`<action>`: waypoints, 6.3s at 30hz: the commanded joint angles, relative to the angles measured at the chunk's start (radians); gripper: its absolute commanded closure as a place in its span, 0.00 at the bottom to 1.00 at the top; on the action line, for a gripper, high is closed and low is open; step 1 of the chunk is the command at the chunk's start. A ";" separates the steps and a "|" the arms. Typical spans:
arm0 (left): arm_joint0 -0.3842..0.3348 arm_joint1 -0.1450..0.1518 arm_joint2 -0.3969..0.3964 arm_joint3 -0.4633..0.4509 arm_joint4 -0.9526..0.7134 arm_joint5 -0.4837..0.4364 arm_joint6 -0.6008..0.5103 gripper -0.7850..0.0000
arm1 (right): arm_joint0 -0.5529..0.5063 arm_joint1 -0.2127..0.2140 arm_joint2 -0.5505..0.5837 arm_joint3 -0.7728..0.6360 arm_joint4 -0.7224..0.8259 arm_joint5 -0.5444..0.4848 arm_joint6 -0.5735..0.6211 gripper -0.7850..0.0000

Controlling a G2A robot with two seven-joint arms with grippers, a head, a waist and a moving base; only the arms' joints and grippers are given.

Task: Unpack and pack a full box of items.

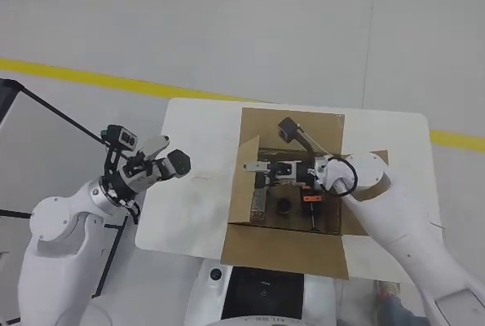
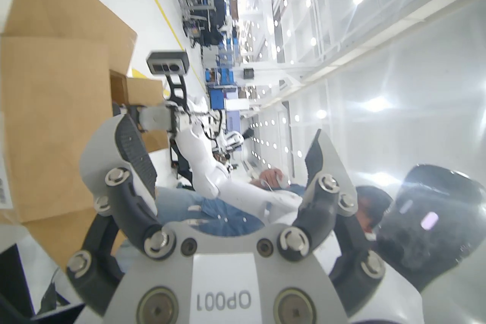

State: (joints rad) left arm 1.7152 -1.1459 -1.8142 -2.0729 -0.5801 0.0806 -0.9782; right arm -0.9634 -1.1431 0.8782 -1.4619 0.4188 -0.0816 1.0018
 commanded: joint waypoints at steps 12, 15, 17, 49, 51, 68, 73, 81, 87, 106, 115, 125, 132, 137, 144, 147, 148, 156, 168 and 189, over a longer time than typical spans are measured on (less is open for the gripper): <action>0.066 0.005 0.160 -0.074 0.025 0.000 -0.089 0.00 | 0.086 -0.059 -0.069 0.150 0.129 -0.047 -0.051 0.00; 0.056 0.006 0.200 -0.069 0.049 -0.001 -0.079 0.00 | 0.102 -0.072 -0.082 0.180 0.145 -0.055 -0.057 0.00; 0.043 0.008 0.230 -0.066 0.091 -0.001 -0.073 0.00 | 0.109 -0.079 -0.088 0.192 0.151 -0.060 -0.058 0.00; -0.009 0.035 0.282 0.072 0.404 -0.005 0.137 0.00 | -0.002 -0.044 0.084 0.160 0.071 -0.064 0.007 0.00; -0.016 0.036 0.285 0.098 0.431 0.003 0.162 0.00 | -0.038 -0.025 0.142 0.138 0.063 -0.052 0.028 0.00; -0.081 0.035 0.405 0.180 0.579 -0.055 0.251 0.00 | -0.492 0.108 0.701 -0.110 -0.032 0.008 0.063 0.00; -0.081 0.035 0.405 0.180 0.579 -0.055 0.251 0.00 | -0.568 0.126 0.805 -0.148 -0.059 0.027 0.075 0.00; -0.075 0.041 0.390 0.167 0.733 -0.080 0.332 0.00 | -0.600 0.136 0.829 -0.142 -0.115 0.059 0.067 0.00; -0.063 0.049 0.367 0.165 0.850 -0.056 0.359 0.00 | -0.580 0.137 0.787 -0.108 -0.151 0.069 0.046 0.00; -0.100 0.037 0.456 0.263 0.765 -0.060 0.377 0.00 | -0.496 0.129 0.635 -0.035 -0.166 0.090 0.047 0.00; -0.071 0.043 0.417 0.207 0.741 -0.070 0.377 0.00 | -0.515 0.150 0.747 -0.160 -0.168 0.102 0.052 0.00; -0.048 0.046 0.336 0.071 0.561 -0.049 0.369 0.00 | -0.407 0.164 0.749 -0.422 -0.129 0.161 0.152 0.00; -0.016 0.039 0.296 0.027 0.413 -0.103 0.455 0.00 | -0.176 0.149 0.489 -0.370 -0.215 0.288 0.166 0.00; 0.017 0.036 0.198 0.018 0.415 -0.123 0.619 0.00 | -0.015 0.113 0.192 -0.283 -0.394 0.449 0.136 0.00; 0.048 0.031 0.152 0.011 0.373 -0.147 0.696 0.00 | 0.019 0.093 0.119 -0.274 -0.358 0.474 0.114 0.00; 0.048 0.031 0.152 0.011 0.373 -0.147 0.696 0.00 | 0.019 0.093 0.119 -0.274 -0.358 0.474 0.114 0.00; 0.048 0.031 0.152 0.011 0.373 -0.147 0.696 0.00 | 0.019 0.093 0.119 -0.274 -0.358 0.474 0.114 0.00; 0.048 0.031 0.152 0.011 0.373 -0.147 0.696 0.00 | 0.019 0.093 0.119 -0.274 -0.358 0.474 0.114 0.00; 0.048 0.031 0.152 0.011 0.373 -0.147 0.696 0.00 | 0.049 0.079 0.031 -0.300 -0.414 0.581 0.106 0.04; 0.048 0.031 0.152 0.011 0.373 -0.147 0.696 0.00 | 0.595 -0.128 -0.708 -0.013 -0.268 1.094 -0.194 0.00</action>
State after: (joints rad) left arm 1.7629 -1.1151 -1.6620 -2.0621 -0.2069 -0.0665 -0.2827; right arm -0.3727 -1.2687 0.1687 -1.4758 0.1461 1.0122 0.8083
